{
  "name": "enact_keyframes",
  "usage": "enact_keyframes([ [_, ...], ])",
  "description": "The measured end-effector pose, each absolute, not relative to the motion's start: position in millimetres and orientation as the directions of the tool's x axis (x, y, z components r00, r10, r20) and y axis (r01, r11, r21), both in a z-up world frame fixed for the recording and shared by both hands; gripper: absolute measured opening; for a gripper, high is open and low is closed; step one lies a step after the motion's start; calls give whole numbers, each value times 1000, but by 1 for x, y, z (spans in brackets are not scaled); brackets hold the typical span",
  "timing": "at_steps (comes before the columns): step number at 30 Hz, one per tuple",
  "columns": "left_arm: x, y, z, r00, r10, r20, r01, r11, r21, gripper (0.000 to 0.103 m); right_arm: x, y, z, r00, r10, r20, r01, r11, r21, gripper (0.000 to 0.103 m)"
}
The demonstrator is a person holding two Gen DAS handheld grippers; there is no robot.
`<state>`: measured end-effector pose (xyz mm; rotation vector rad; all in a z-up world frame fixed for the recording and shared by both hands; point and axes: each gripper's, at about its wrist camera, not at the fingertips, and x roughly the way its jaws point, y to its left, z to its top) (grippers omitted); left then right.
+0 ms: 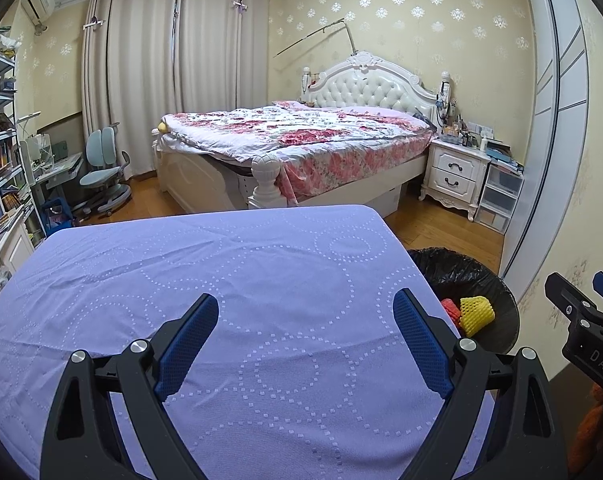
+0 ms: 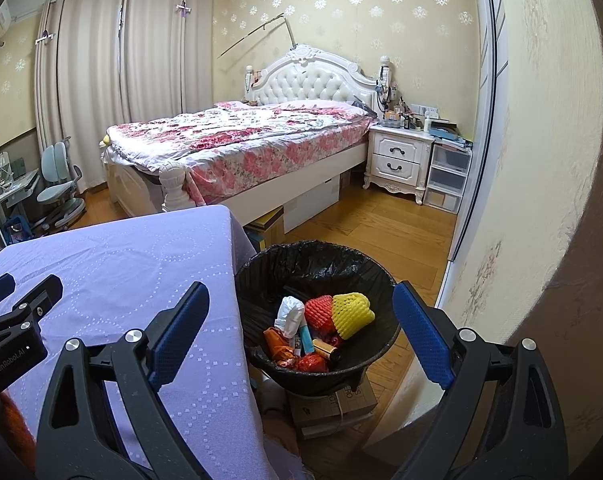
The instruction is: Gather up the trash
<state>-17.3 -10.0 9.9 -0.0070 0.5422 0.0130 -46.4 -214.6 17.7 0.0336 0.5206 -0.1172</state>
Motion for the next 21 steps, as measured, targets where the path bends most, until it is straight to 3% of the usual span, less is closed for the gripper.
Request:
enact_keyframes([
  [21, -19, -11, 10, 857, 12, -515, -19, 1000, -7, 89, -46, -213, 17, 861, -104, -497, 120, 993, 1, 91],
])
